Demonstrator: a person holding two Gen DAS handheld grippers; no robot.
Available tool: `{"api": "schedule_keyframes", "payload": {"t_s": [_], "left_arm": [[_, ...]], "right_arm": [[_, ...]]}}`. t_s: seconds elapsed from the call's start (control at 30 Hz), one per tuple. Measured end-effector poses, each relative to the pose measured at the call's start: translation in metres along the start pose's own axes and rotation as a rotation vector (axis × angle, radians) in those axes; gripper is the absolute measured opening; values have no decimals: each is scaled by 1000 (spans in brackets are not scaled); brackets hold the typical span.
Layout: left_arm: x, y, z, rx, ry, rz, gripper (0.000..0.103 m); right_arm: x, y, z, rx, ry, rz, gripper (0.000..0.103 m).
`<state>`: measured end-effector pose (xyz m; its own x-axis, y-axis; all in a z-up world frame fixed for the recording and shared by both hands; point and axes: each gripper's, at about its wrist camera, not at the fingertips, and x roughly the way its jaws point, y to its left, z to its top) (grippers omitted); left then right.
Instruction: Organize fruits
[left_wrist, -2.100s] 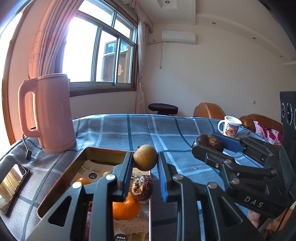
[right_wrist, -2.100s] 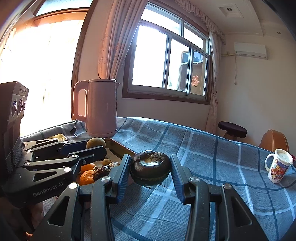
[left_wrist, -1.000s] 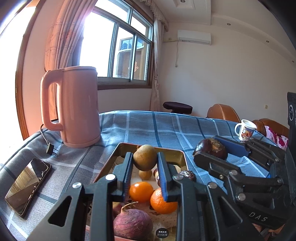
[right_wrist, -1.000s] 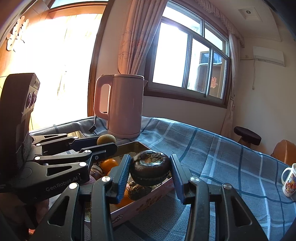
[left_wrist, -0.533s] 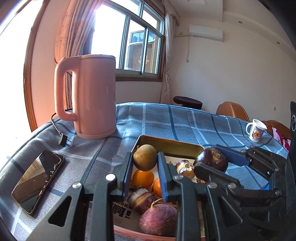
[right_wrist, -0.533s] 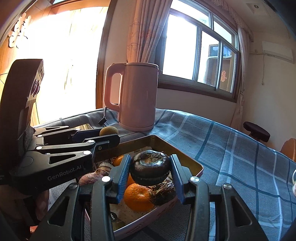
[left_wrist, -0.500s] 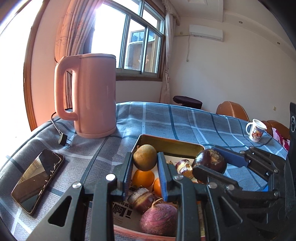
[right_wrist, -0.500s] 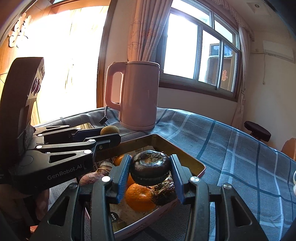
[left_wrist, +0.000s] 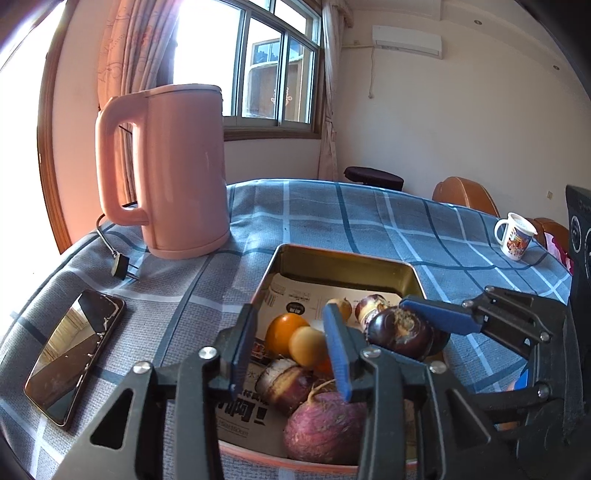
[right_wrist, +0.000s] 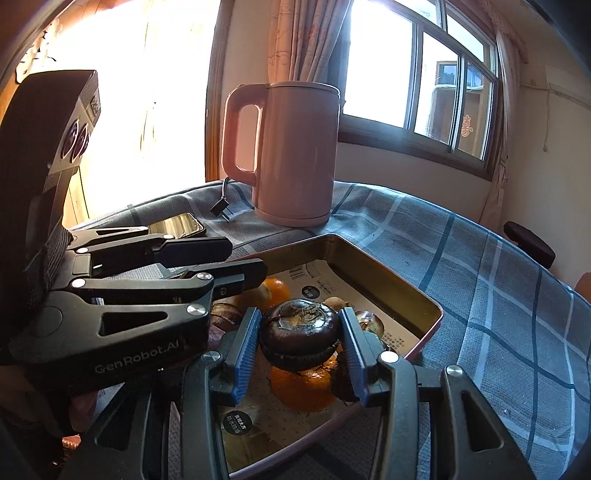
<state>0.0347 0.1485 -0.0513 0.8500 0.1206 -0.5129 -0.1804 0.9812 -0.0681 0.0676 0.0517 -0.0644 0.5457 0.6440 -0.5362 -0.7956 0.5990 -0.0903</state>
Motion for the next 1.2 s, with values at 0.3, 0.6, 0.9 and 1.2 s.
{"api": "schedule_keyframes", "payload": {"t_s": [0.3,0.6,0.9,1.2], "left_arm": [[-17,-2,1,-11,-66,-17,78],[-45,2,11,-42,-161,10,98],[-51,-7,12,-18,-181,16,100],[-53,-15,13,1,-185,19,101]], "right_arm": [[-9,1,-4,-8,-18,-23,63],[-43,-30,-13,110,-73,-115,67],[-80,-52,-15,177,-126,-211,77],[-95,-53,-19,181,-150,-236,80]]}}
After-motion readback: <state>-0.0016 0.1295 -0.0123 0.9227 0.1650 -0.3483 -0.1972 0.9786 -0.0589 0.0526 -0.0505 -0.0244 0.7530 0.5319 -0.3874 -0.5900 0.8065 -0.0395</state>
